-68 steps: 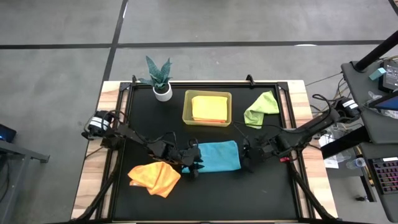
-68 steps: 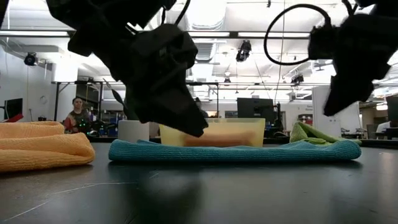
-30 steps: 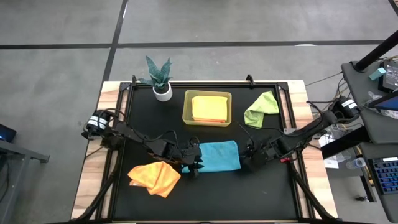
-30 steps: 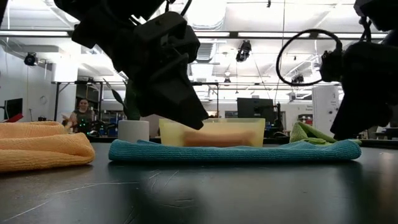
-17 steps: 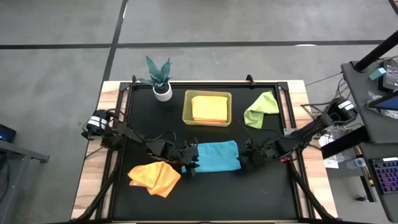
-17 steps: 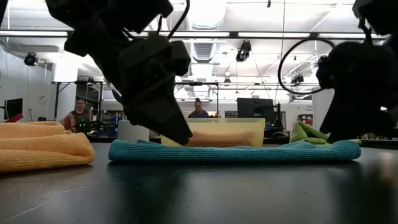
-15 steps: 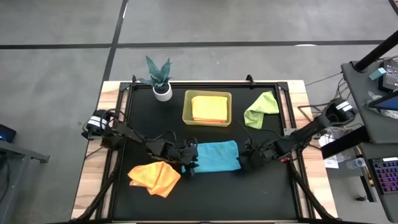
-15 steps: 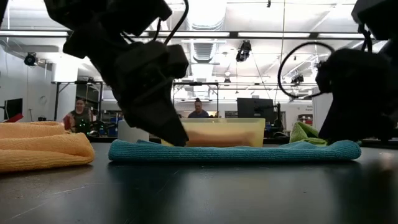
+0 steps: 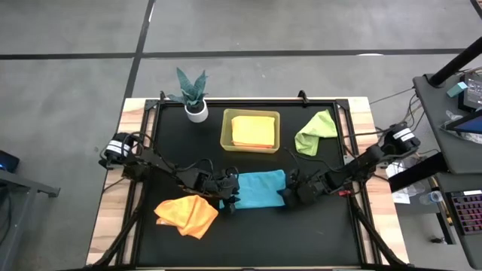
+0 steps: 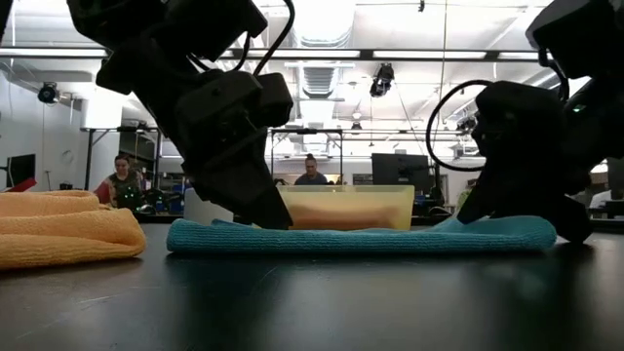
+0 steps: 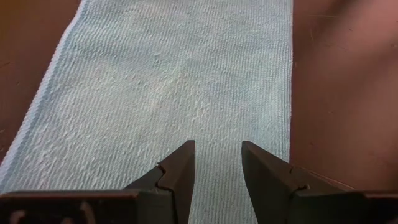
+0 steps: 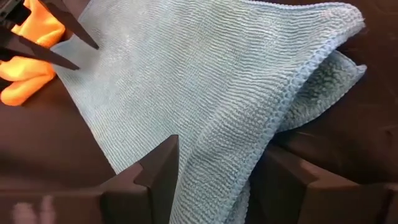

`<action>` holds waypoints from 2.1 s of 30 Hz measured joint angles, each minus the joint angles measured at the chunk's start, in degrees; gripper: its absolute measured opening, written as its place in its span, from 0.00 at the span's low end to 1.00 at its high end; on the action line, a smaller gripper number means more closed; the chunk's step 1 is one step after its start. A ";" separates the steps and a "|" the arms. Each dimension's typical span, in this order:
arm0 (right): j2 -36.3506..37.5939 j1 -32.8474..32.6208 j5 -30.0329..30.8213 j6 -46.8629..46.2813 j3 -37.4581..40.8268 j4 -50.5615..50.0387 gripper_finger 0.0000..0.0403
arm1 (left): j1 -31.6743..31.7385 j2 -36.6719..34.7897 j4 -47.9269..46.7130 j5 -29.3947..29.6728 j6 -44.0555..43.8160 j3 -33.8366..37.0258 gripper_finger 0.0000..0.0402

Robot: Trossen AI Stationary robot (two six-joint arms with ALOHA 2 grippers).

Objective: Fold microfiber towels
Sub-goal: Fold the blue towel on the table

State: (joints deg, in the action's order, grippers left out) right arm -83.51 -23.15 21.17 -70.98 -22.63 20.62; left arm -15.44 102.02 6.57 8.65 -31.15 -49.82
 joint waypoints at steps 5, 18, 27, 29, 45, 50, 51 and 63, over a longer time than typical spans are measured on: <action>-0.91 0.97 -0.21 0.60 -0.17 0.64 0.30 | 0.00 -0.02 -0.05 0.08 0.74 -0.14 0.29; 5.08 1.15 -0.33 5.50 -0.69 -6.53 0.02 | -2.85 -9.44 -14.28 -1.07 4.52 0.70 0.29; 20.64 1.08 -2.14 2.54 -5.36 -36.95 0.02 | -4.35 -9.38 -5.75 4.14 0.67 6.95 0.29; 22.65 1.08 -2.23 2.06 -6.92 -41.91 0.02 | -4.39 -9.38 0.76 5.28 1.38 8.90 0.29; 13.70 1.45 0.05 7.85 -19.98 -45.40 0.02 | -4.17 -9.38 6.65 9.70 1.77 11.54 0.29; 5.95 1.49 1.17 9.03 -24.97 -45.23 0.02 | -4.17 -9.38 6.71 9.72 1.52 12.38 0.29; 4.42 1.56 1.15 9.39 -26.06 -45.25 0.02 | -4.17 -9.38 6.81 9.72 1.52 12.46 0.29; -11.51 3.53 1.36 19.39 -41.96 -45.83 0.02 | -4.17 -9.35 9.16 9.72 1.61 13.62 0.29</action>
State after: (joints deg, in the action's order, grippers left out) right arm -95.02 -19.61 22.54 -51.58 -64.59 -25.21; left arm -19.62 92.66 15.73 18.37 -29.54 -36.21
